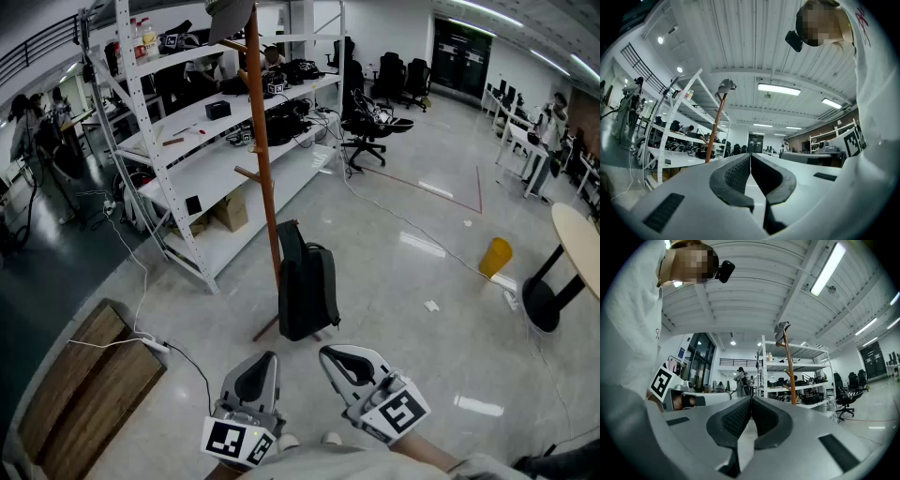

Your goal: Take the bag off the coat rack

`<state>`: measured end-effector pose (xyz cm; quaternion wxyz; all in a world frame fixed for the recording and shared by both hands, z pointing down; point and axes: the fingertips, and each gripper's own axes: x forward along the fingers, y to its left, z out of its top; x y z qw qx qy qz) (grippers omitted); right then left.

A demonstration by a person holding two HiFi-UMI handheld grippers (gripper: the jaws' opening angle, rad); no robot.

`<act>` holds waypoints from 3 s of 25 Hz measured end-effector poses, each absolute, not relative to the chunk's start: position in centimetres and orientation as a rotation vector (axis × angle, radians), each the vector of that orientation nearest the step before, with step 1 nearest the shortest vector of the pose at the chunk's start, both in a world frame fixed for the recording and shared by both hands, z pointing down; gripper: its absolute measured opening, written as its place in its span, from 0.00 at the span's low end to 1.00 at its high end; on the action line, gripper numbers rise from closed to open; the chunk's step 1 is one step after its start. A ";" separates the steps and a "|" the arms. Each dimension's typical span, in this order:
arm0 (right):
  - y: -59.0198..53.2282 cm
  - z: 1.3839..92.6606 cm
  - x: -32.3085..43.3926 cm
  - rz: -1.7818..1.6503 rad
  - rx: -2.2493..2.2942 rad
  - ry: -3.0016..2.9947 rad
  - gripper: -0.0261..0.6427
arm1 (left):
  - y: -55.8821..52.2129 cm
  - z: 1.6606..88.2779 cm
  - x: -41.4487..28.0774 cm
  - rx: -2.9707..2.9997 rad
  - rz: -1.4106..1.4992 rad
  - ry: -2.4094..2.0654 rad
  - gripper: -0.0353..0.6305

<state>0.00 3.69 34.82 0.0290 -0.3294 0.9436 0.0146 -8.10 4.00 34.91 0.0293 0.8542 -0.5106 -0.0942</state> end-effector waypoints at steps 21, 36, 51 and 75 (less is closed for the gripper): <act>3.0 34.1 1.8 0.039 -0.979 2.887 0.07 | 3.3 34.8 -6.1 2.609 -0.283 -1.598 0.08; 2.5 36.2 4.0 -0.012 -0.854 2.944 0.07 | 3.1 35.7 -6.0 2.491 -0.256 -1.780 0.08; -7.4 37.0 1.6 0.010 -0.926 2.941 0.07 | -7.4 36.5 -8.2 2.525 -0.289 -1.718 0.08; -26.2 36.9 -6.8 0.060 -0.999 3.017 0.07 | -26.8 36.0 -13.2 2.621 -0.262 -1.528 0.08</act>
